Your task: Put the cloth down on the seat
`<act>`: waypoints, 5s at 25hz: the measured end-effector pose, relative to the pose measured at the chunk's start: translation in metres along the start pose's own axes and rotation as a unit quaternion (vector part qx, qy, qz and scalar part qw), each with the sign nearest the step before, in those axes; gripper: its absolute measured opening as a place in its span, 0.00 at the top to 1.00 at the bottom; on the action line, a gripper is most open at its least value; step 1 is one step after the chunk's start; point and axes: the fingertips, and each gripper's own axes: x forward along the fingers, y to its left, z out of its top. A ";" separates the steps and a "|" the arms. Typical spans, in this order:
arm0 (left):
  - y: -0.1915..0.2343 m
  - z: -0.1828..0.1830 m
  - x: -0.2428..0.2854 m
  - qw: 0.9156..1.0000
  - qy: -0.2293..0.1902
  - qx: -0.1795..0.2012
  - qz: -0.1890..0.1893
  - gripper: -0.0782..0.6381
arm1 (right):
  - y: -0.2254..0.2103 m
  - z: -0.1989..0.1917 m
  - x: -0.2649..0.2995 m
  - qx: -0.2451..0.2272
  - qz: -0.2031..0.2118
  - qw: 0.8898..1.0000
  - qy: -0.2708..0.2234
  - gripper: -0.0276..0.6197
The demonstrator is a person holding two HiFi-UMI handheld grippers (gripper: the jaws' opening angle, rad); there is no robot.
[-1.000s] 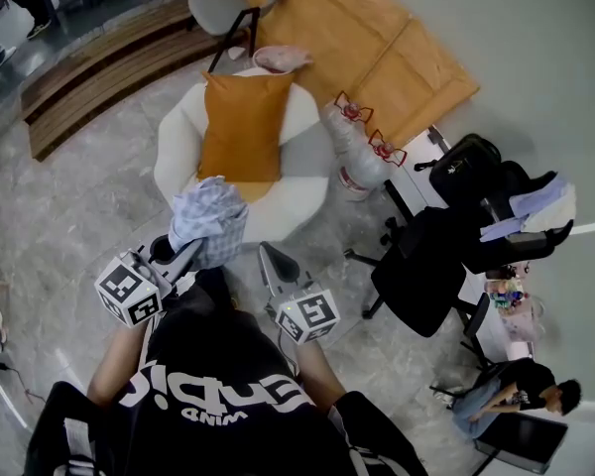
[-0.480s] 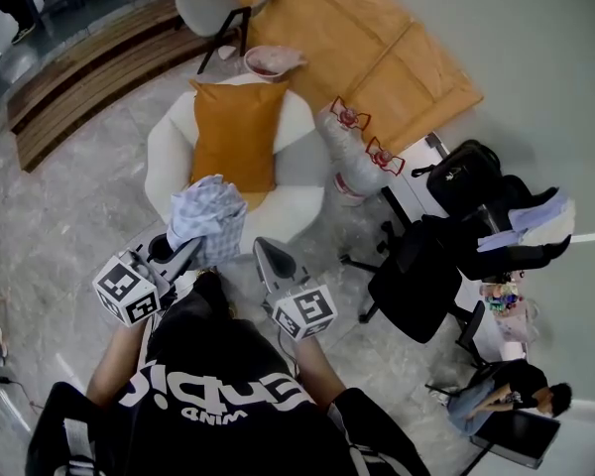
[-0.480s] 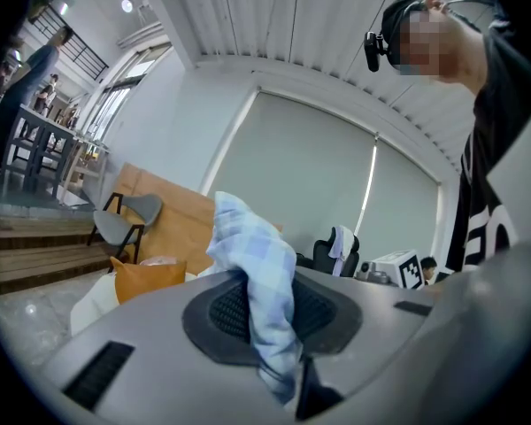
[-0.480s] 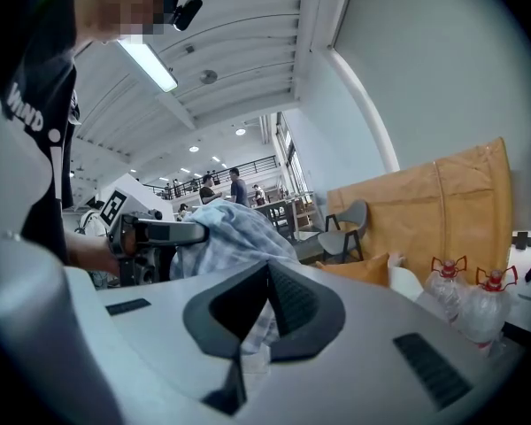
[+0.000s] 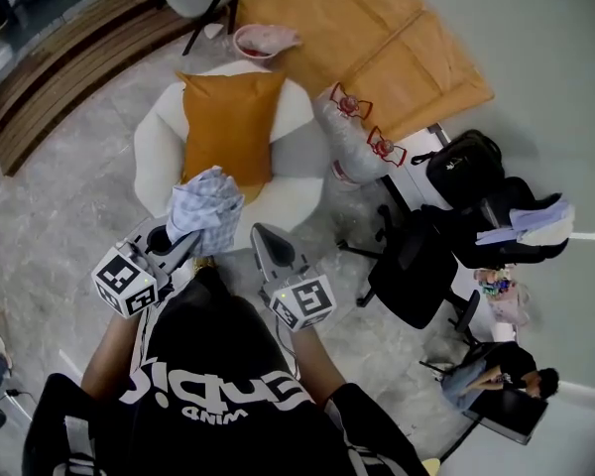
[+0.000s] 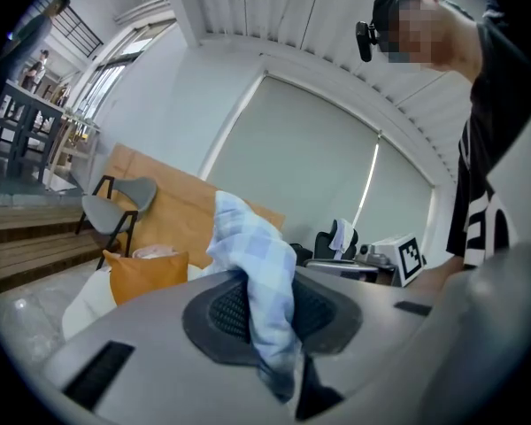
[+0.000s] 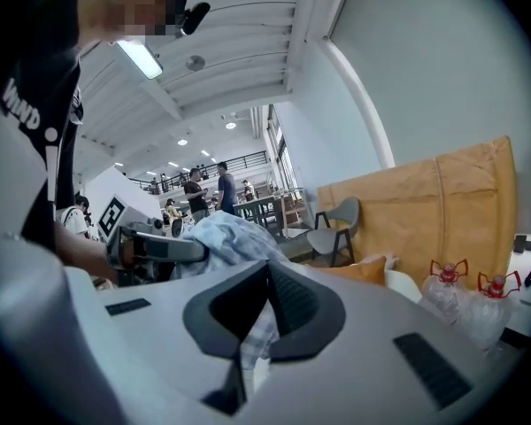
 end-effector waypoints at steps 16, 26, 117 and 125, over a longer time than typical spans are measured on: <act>0.047 -0.030 0.085 0.998 0.049 -0.032 -0.030 0.79 | -0.084 -0.038 0.033 0.049 -0.047 0.998 0.013 0.93; 0.082 -0.096 0.146 0.995 0.079 -0.052 -0.018 0.79 | -0.137 -0.088 0.043 0.059 -0.048 0.996 0.036 0.93; 0.332 -0.542 0.232 0.936 0.278 -0.090 0.194 0.32 | -0.168 -0.389 0.113 0.134 -0.001 0.979 0.155 0.93; 0.311 -0.499 0.236 0.954 0.247 -0.077 0.151 0.57 | -0.162 -0.368 0.121 0.125 0.001 0.982 0.141 0.93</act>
